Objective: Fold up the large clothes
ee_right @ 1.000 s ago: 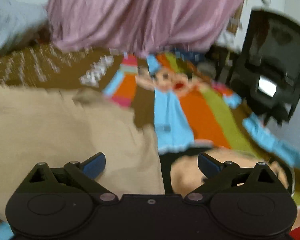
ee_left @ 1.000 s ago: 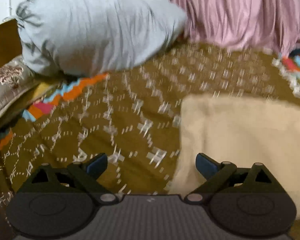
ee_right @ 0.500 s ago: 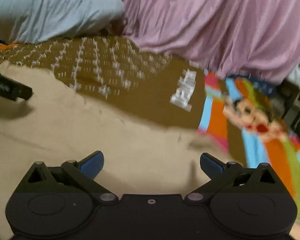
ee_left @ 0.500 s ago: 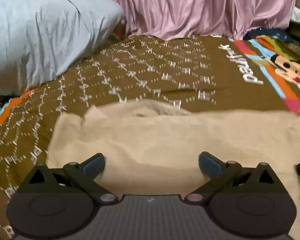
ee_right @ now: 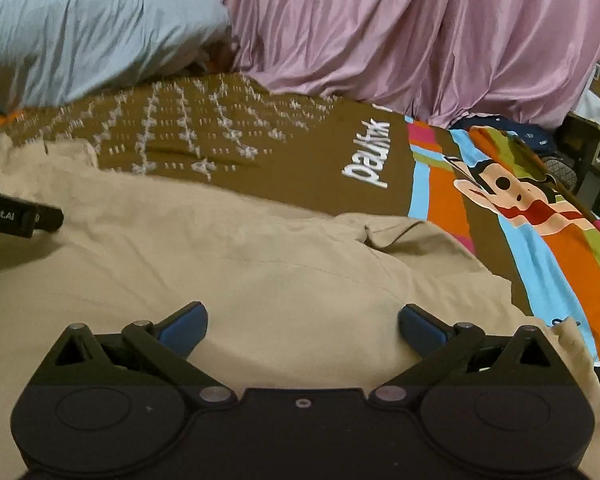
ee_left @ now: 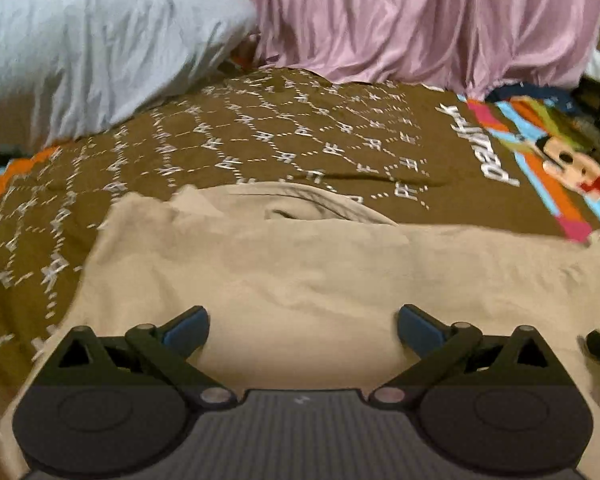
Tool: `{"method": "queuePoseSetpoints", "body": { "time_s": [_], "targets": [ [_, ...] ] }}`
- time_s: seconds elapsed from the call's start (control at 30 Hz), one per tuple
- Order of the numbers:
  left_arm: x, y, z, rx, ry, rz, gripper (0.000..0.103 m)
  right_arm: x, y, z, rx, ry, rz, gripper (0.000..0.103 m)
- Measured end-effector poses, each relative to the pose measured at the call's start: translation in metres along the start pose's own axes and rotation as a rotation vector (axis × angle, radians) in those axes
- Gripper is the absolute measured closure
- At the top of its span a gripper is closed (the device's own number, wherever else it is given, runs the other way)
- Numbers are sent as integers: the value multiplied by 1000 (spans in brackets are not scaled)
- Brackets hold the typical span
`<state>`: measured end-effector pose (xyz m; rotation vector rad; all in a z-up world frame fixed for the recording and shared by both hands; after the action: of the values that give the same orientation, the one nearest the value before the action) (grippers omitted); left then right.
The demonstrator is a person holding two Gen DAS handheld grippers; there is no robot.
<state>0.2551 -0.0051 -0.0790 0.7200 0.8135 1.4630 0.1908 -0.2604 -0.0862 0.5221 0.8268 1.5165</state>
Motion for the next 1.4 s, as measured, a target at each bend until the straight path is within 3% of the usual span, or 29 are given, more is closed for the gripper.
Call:
{"method": "queuePoseSetpoints", "body": {
  "time_s": [0.1,0.23,0.33,0.4,0.47,0.53,0.6,0.7,0.8,0.93,1.07,1.17,1.3,1.37,1.4],
  "targets": [
    [12,34,-8,-32,2,6,1,-18,33,-4,-65,-70,30,2],
    [27,78,-31,-26,10,0,0,-38,74,-23,-73,-92,-87,1],
    [39,100,-56,29,32,-11,0,-61,85,-47,-16,-175,-193,1],
    [47,109,-75,60,53,-32,0,-79,77,-62,74,-259,-196,1],
    [56,112,-90,67,95,-74,0,-92,58,-74,186,-316,-119,1],
    [65,107,-101,101,172,-163,0,-101,52,-81,188,-382,-58,1],
    [73,99,-103,134,228,-282,0,-101,55,-78,188,-388,-67,1],
    [81,89,-102,131,265,-350,1,-91,67,-77,125,-379,-91,1],
    [89,81,-100,104,309,-371,1,-76,84,-68,-12,-327,-101,1],
    [100,64,-94,89,380,-326,1,-51,99,-63,-154,-263,-76,0],
    [104,52,-91,81,413,-315,1,-22,102,-50,-211,-165,-50,1],
    [102,50,-90,77,394,-305,0,-1,106,-42,-260,-79,-148,1],
    [95,51,-91,77,359,-276,0,5,119,-42,-366,-68,-374,1],
    [95,52,-91,77,351,-274,0,-5,118,-43,-351,-106,-441,1],
    [96,51,-91,77,354,-278,0,-12,117,-44,-330,-144,-436,1]
  ]
}}
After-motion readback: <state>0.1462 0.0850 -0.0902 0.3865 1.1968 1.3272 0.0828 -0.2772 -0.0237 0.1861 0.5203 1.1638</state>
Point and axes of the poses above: each gripper's, at about its wrist camera, not at the fingertips, and y roughly against the way its jaws point, x to its left, z to its top, the point moved 2 cm from there along -y, roughly the way its jaws point, and after that the axes turned 15 degrees about x, right-handed, at the moved point
